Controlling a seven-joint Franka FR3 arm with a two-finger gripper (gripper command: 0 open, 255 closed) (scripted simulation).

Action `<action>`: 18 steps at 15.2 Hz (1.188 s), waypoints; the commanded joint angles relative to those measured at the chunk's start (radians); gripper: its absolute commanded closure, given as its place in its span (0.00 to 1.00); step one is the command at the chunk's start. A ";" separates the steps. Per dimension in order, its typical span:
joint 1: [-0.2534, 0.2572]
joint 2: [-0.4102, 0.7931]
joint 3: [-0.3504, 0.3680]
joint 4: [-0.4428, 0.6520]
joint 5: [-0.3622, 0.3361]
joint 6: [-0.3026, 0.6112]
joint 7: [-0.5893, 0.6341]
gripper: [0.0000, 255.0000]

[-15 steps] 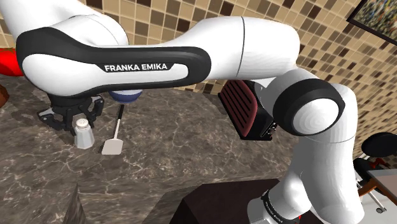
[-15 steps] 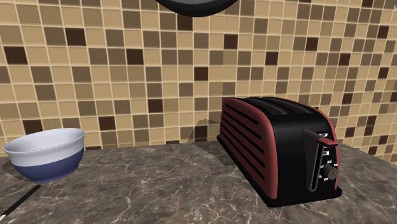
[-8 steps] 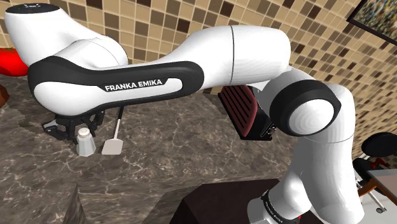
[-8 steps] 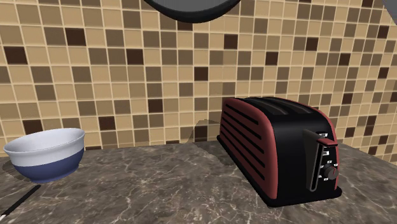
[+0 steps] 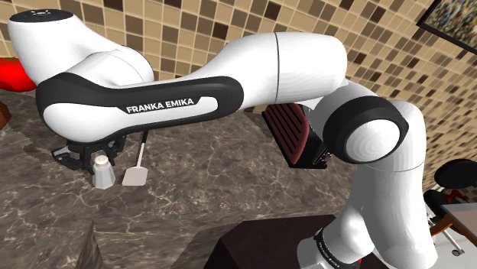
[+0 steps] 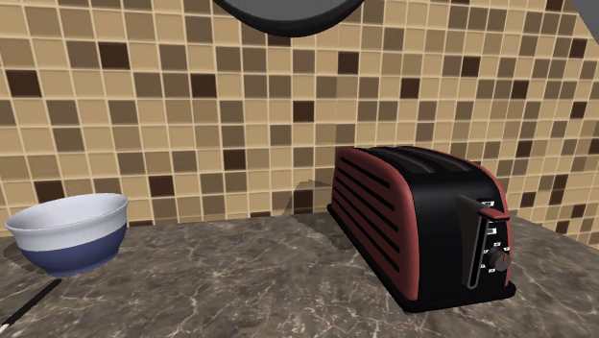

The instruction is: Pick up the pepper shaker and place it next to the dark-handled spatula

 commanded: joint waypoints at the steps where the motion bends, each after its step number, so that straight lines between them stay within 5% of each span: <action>1: 0.000 0.000 0.000 0.000 0.000 0.000 0.000 0.00; 6: 0.000 0.000 0.000 0.000 0.000 0.000 0.000 0.00; 10: 0.013 -0.011 0.004 0.109 0.006 -0.119 -0.009 0.00; 18: 0.013 -0.011 0.004 0.109 0.006 -0.119 -0.009 0.00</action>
